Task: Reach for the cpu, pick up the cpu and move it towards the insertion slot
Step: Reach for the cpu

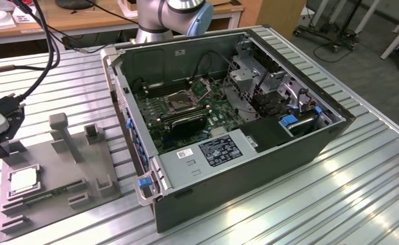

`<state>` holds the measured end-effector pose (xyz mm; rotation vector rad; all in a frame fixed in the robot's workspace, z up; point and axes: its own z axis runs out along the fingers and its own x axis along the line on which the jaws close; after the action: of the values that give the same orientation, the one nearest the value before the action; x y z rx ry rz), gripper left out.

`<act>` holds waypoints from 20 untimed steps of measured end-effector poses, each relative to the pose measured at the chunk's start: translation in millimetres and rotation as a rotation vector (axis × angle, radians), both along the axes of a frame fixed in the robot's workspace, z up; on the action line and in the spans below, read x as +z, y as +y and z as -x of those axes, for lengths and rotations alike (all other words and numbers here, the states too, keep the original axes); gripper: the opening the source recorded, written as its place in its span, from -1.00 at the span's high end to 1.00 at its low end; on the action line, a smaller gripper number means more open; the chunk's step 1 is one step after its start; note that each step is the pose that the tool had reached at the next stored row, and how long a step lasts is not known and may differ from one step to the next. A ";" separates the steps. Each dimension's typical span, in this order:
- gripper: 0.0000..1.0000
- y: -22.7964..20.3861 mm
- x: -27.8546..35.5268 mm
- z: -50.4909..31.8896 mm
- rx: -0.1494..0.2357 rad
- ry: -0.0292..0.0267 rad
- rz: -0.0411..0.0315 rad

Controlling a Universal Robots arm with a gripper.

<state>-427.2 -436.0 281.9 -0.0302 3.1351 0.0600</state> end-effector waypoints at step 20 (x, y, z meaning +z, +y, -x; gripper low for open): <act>0.80 0.0 -7.3 0.0 0.000 0.0002 0.0002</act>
<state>-427.3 -436.0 274.6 -0.0302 3.1353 0.0597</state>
